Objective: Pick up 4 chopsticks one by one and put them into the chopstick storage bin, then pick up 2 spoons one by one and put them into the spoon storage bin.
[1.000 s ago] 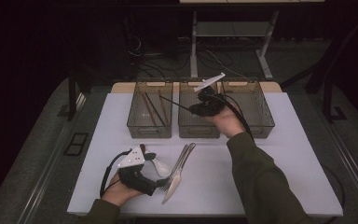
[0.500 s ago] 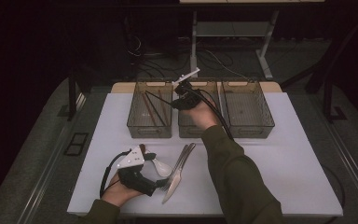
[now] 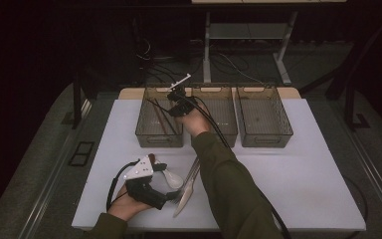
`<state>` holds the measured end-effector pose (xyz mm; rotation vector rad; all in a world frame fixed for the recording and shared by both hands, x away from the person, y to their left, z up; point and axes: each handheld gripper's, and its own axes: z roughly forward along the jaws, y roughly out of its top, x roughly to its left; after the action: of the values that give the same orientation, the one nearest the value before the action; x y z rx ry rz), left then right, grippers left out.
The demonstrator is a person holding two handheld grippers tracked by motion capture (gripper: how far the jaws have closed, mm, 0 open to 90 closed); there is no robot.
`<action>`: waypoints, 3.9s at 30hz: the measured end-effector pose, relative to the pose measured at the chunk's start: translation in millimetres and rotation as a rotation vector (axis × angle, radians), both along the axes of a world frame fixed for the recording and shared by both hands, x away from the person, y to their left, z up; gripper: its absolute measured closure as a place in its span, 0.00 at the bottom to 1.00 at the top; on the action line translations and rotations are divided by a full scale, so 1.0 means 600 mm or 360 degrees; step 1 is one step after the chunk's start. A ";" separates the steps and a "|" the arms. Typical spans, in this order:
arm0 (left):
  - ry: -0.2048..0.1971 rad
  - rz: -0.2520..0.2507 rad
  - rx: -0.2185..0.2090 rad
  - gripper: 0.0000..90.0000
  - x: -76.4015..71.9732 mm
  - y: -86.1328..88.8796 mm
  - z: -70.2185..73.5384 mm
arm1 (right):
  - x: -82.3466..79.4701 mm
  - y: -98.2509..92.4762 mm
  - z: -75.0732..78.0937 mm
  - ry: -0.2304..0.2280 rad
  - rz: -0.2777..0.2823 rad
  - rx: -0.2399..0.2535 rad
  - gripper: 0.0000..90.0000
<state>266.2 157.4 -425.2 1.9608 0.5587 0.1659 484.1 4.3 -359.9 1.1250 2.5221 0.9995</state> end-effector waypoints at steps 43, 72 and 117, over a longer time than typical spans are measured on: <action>0.0009 0.0088 0.0021 0.00 0.005 0.013 -0.004 | -0.128 -0.197 0.013 -0.0144 0.0278 0.0377 0.45; 0.0005 0.0099 0.0068 0.00 0.005 0.010 -0.004 | -0.266 -0.422 -0.063 -0.0293 0.0032 0.0552 0.17; 0.0161 0.0661 0.0224 0.39 0.111 0.126 -0.023 | -0.375 -0.507 -0.127 -0.0307 -0.0028 0.0363 0.16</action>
<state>332.5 233.3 -438.8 1.9741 1.0432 0.3751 259.4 -299.9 -436.0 1.0481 2.2882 1.3489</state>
